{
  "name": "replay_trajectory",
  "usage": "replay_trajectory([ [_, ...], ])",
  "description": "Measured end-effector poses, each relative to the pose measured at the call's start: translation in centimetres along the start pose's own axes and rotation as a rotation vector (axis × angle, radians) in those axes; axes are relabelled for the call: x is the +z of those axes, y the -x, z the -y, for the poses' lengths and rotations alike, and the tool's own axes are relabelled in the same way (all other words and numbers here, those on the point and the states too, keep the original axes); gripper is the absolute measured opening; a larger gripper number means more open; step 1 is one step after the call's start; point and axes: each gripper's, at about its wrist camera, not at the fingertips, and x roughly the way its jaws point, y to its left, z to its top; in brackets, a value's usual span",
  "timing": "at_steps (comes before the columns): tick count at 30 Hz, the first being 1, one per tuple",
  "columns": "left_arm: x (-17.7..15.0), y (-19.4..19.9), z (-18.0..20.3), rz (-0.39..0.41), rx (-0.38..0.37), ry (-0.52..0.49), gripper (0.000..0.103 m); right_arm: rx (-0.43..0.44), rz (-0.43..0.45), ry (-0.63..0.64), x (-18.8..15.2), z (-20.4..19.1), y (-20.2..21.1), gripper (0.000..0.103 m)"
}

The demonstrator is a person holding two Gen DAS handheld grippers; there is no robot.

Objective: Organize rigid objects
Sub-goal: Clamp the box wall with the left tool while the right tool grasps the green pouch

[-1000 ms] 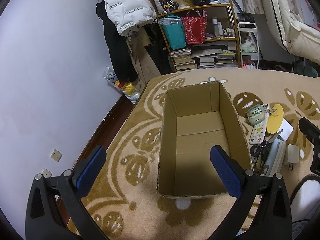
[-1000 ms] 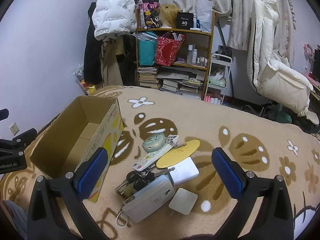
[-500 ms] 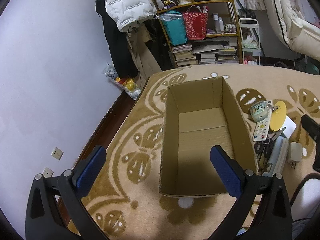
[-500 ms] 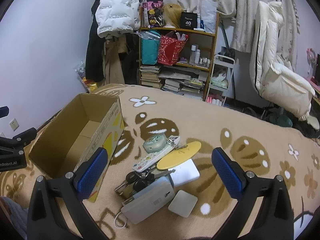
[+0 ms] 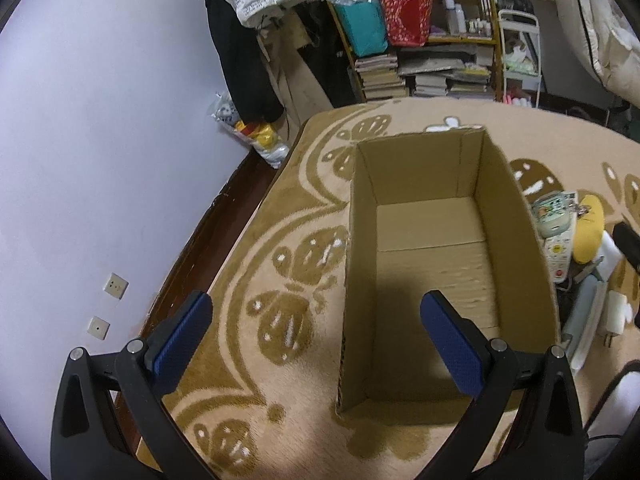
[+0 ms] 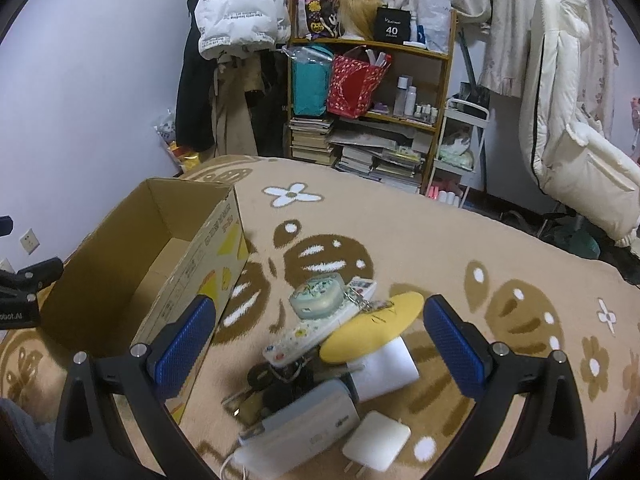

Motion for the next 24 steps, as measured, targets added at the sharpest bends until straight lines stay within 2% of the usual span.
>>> replay_trajectory([
  [4,0.4,-1.8,0.2,-0.043,0.015,-0.013,0.103,0.005,-0.005,0.007,0.6,-0.2,-2.3,0.103],
  [6,0.4,-2.6,0.2,-0.066,0.029,-0.012,0.103,-0.008,-0.024,0.012,0.6,-0.2,-3.7,0.103],
  [11,0.9,-4.2,0.3,-0.094,0.052,-0.023,0.103,0.020,-0.090,0.004,0.4,0.1,-7.4,0.103],
  [20,0.7,-7.4,0.9,-0.184,0.093,-0.062,0.103,0.036,-0.117,0.036,0.7,0.0,-10.8,0.103],
  [24,0.5,-8.2,1.0,-0.223,0.095,-0.065,0.103,0.041,-0.153,0.049,0.7,-0.1,-12.4,0.094],
])
